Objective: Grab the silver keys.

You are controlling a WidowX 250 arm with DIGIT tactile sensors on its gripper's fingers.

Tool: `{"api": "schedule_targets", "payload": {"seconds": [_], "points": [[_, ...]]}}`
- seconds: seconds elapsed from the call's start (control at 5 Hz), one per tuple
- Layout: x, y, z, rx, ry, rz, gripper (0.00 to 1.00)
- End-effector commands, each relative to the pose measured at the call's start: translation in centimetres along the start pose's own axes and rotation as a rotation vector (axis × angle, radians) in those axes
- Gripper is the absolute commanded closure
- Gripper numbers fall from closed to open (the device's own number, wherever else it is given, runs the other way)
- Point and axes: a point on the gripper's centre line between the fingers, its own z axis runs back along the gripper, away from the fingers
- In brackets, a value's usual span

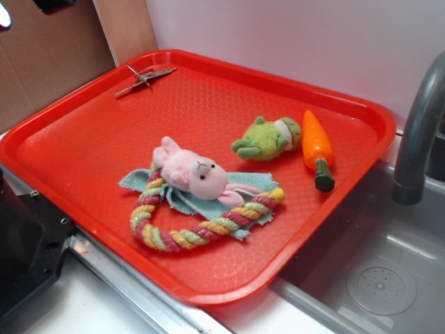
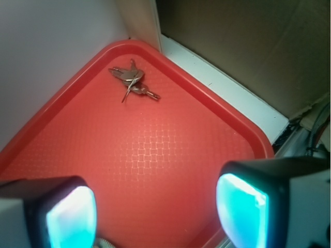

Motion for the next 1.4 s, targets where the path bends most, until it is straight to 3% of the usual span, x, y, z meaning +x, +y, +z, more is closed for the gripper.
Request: {"api": "schedule_targets", "payload": {"seconds": [0.0,0.4,0.6,0.8,1.0,1.2], "points": [[0.0,0.6,0.6,-0.004,-0.022,0.001,0.00],[0.0,0.6,0.6,-0.004,-0.022,0.001,0.00],[1.0,-1.2,-1.3,-0.051,-0.052,0.056,0.00],[2.6,-1.7,-4.0,-0.054,-0.090,0.206,0.00],[3.7,-0.3,-6.6,-0.029,-0.115,0.283,0.00],[5.2,1.6,-8.8,0.003,-0.086,0.328,0.00]]}}
